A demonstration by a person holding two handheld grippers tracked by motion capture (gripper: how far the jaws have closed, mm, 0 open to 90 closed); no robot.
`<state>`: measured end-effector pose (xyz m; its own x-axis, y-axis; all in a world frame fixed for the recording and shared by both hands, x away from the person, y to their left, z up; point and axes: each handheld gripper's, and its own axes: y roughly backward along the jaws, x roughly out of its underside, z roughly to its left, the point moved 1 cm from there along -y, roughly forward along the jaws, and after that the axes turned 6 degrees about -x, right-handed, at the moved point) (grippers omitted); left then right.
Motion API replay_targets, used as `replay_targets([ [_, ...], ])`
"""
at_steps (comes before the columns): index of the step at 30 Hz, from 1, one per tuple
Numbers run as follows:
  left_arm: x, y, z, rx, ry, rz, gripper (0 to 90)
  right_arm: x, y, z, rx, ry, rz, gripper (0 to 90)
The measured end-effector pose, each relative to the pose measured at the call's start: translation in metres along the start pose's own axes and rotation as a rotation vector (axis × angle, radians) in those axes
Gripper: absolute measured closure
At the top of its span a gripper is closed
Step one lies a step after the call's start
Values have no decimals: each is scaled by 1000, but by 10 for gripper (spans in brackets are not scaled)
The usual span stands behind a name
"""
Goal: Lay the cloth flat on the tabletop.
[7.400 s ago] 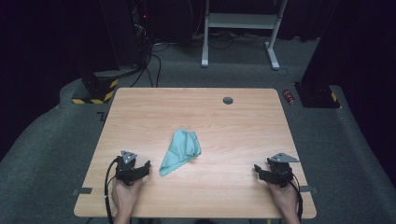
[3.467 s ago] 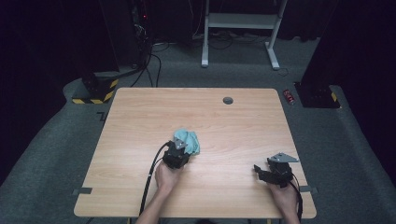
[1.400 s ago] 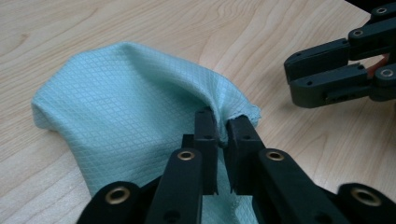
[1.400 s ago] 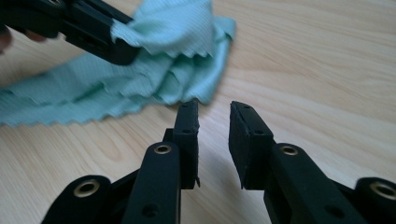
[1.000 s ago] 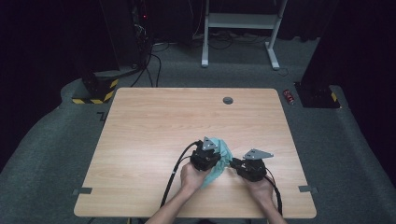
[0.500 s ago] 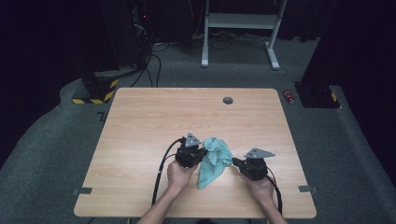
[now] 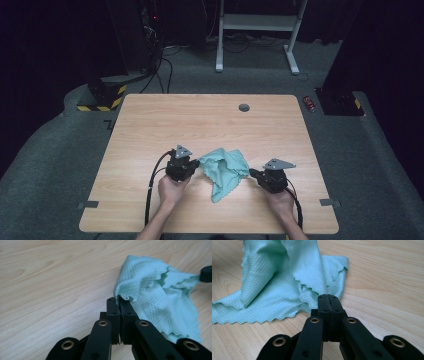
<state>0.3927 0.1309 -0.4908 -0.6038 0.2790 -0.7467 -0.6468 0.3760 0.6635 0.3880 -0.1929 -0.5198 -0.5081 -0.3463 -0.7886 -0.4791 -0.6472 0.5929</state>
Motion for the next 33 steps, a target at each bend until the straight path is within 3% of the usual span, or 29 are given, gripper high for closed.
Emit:
replay_targets([
  [7,9,-5,7,-42,-21,58,875,-1,2,0,-4,-4,-10,900],
  [11,11,-6,11,-48,-6,71,842,-2,3,0,-9,-5,-15,900],
  [14,11,-2,11,-31,22,57,781,-3,4,1,-9,-5,-17,900],
  [16,10,5,10,-9,38,28,695,-6,5,2,-5,3,-20,900],
  [19,6,13,5,-16,25,6,613,-14,7,4,-4,18,-24,900],
  [21,3,17,3,-23,11,-5,606,-18,7,5,-6,23,-26,900],
  [28,-1,17,2,3,1,-2,659,-36,10,5,-7,48,-39,900],
  [33,-2,12,3,-2,-40,-3,888,-54,10,2,7,63,-44,900],
])
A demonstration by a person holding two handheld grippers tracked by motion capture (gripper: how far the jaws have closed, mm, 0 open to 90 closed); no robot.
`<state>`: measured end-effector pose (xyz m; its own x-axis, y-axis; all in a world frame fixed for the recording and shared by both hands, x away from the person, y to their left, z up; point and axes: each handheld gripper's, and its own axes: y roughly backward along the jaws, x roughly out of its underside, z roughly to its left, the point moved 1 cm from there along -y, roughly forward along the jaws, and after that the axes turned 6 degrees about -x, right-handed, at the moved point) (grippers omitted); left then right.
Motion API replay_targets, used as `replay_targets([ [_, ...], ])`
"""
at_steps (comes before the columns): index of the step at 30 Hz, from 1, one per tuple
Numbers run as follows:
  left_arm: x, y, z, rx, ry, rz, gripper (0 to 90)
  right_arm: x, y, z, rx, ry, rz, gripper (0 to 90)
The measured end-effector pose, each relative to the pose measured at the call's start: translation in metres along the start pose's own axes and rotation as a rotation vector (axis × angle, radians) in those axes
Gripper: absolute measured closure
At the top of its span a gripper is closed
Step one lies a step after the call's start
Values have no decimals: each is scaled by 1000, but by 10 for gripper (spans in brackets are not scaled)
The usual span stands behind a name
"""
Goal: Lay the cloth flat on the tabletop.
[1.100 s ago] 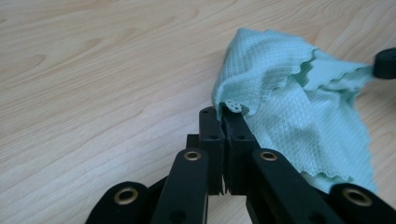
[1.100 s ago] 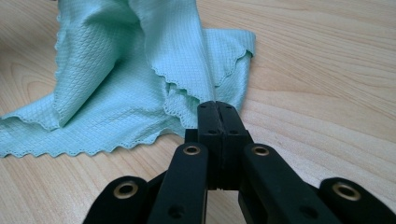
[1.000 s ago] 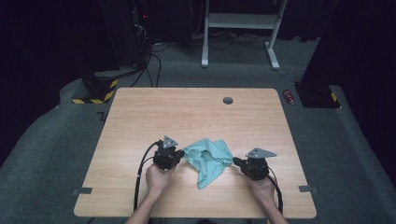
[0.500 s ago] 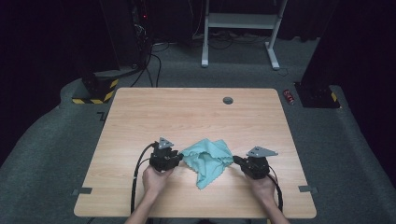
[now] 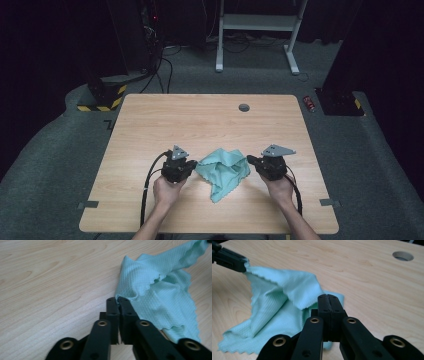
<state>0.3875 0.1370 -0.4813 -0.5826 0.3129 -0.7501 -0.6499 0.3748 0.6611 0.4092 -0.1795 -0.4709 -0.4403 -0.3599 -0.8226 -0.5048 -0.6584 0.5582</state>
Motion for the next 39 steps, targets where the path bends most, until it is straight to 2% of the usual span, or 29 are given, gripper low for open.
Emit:
replay_targets([
  [3,-3,-3,7,-1,28,2,894,-8,-2,-4,13,2,2,900],
  [6,-8,-7,14,-18,36,-3,896,-15,-6,-13,28,-12,8,900],
  [9,-9,-15,22,-19,74,-8,896,-22,-12,-22,42,-31,17,900],
  [13,-5,-31,30,-53,92,31,895,-27,-26,-34,68,-52,42,900],
  [18,-2,-46,36,-75,129,57,891,-20,-46,-48,103,-106,98,899],
  [20,-2,-47,37,-86,137,62,854,-18,-51,-52,109,-126,110,889],
  [23,-3,-41,34,-100,123,47,739,-16,-52,-56,95,-152,109,770],
  [27,-7,-25,27,-130,81,-2,602,-18,-36,-52,87,-167,42,703],
  [30,-9,-15,22,-122,69,-28,570,-19,-24,-47,72,-149,17,680],
  [33,-9,-7,13,-86,53,-35,560,-16,-17,-38,31,-119,16,669],
  [37,-7,-3,-7,-21,18,-24,539,-6,-15,-20,-15,-60,51,623],
  [39,-5,-4,-18,2,-1,-14,534,-2,-17,-12,-15,-31,74,597],
])
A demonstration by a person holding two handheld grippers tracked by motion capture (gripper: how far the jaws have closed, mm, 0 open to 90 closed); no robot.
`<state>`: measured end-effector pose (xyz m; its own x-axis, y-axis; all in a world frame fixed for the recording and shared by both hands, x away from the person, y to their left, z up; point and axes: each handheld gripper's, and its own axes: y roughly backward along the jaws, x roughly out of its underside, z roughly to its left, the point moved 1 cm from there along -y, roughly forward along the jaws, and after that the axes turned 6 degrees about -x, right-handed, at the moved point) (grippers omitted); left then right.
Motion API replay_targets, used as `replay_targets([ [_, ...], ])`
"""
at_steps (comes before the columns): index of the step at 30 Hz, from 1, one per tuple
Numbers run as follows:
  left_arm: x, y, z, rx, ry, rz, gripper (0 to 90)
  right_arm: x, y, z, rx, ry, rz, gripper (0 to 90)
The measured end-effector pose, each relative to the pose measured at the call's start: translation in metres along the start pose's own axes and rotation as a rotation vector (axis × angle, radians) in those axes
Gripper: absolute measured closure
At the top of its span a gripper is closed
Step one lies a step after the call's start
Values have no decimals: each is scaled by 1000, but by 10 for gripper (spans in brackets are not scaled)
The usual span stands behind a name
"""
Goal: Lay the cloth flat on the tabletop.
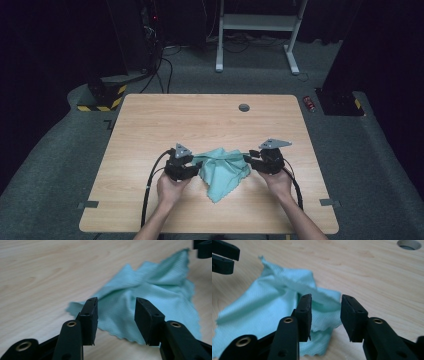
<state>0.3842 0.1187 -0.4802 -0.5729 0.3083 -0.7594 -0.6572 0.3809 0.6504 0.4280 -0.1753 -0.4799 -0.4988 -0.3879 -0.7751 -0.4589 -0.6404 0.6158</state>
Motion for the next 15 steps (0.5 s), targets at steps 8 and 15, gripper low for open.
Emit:
replay_targets([
  [8,12,-21,-29,37,-35,43,584,7,-17,14,1,65,74,591],
  [15,19,-33,-30,-26,-38,52,526,12,-35,12,10,80,155,674],
])
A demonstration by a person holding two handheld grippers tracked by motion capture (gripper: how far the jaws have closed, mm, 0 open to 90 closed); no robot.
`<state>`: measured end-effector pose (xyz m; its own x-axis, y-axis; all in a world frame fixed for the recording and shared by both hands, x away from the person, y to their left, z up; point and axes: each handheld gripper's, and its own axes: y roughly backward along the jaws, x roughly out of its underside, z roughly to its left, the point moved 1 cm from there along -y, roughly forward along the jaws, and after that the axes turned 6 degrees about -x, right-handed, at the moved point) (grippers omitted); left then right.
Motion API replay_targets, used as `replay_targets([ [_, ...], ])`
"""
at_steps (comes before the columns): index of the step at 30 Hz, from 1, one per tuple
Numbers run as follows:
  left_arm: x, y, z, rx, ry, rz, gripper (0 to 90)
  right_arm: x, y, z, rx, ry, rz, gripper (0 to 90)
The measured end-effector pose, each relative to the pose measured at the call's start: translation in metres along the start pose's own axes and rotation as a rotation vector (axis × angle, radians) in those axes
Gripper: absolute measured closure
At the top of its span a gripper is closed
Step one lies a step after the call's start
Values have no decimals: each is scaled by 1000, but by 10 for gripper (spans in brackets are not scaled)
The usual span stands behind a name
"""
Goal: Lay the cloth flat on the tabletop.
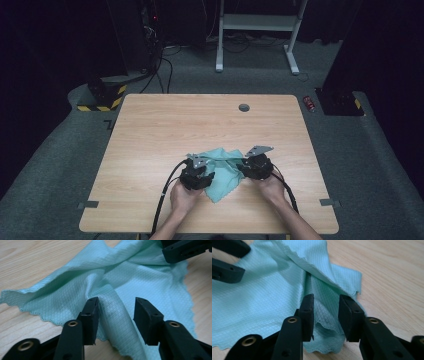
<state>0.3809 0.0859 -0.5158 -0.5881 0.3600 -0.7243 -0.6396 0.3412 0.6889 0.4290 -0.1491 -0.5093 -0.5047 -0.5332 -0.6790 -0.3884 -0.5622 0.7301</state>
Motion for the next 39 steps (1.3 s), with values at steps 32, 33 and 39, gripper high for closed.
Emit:
replay_targets([
  [32,17,-6,5,-60,-3,-53,387,-70,-11,-51,87,-111,17,887],
  [33,17,-6,5,-59,-3,-53,387,-68,-15,-53,92,-129,33,867],
  [39,17,-6,5,-59,-3,-53,387,-65,-10,-48,79,-134,-18,781],
])
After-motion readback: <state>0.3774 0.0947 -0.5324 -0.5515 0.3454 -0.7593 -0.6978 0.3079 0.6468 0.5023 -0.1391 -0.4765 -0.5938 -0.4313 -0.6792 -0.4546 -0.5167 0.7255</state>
